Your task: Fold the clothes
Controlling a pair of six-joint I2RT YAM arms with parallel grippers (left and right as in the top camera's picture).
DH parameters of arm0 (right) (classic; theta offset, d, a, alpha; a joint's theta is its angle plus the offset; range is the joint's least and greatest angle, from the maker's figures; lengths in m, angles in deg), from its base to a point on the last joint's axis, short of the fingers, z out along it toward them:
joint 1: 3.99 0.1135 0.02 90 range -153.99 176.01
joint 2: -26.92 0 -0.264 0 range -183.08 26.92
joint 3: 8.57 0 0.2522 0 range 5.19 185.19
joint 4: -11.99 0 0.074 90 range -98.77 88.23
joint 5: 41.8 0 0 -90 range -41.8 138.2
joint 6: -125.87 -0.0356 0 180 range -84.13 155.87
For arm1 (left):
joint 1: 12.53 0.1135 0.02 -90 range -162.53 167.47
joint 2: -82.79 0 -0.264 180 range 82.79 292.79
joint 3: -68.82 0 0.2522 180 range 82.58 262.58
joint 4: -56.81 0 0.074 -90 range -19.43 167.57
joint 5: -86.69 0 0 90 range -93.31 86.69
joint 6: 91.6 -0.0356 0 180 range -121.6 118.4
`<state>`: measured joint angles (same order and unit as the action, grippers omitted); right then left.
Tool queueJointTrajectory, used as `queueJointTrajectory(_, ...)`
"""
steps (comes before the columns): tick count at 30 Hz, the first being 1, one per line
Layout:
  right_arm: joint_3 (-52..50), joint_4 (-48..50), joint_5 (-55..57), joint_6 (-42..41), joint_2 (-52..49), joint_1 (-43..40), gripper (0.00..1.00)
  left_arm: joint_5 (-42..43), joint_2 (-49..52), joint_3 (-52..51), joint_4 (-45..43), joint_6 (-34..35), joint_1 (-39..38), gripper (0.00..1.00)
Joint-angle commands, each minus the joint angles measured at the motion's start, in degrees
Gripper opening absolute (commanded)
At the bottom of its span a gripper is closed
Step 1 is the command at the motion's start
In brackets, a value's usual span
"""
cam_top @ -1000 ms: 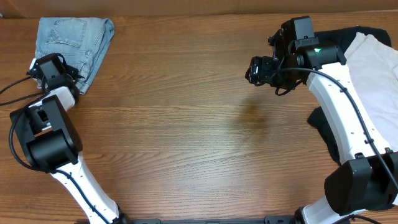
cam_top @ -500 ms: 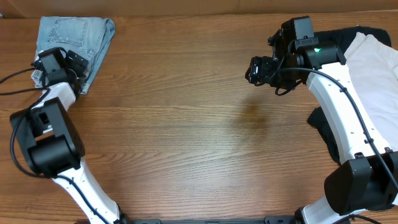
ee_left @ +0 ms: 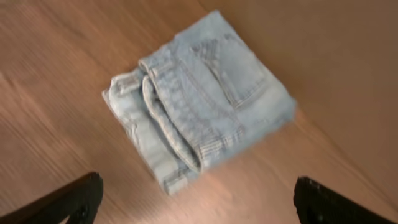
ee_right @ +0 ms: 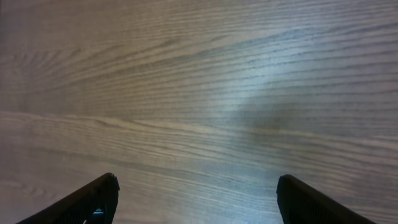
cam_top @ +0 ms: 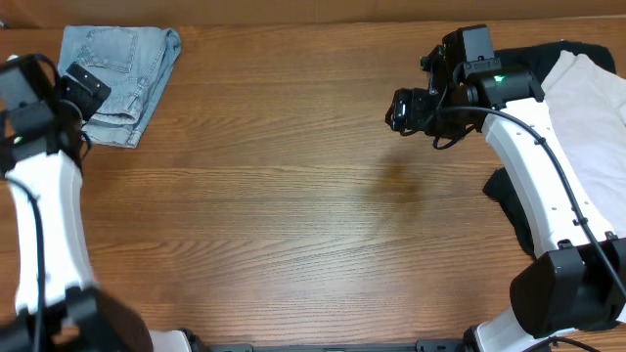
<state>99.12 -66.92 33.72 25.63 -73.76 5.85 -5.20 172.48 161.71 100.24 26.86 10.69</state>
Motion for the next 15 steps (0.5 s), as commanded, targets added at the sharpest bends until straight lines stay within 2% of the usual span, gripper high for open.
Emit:
queueJointTrajectory(1, 4.7, -2.1, -0.8, 3.1, 3.0, 0.2, 0.86, 3.4, -5.0, -0.2, 4.6, -1.7, -0.3, 1.00)
queueJointTrajectory(8, 12.9, -11.3, -0.8, 4.5, 11.1, 0.2, 0.94, 3.4, -7.4, -0.2, 9.9, -1.7, -1.2, 1.00)
queueJointTrajectory(15, 13.9, -16.2, -2.2, 4.2, 20.7, 0.2, 1.00, 3.2, -6.8, -0.2, 10.7, -1.7, -0.2, 1.00)
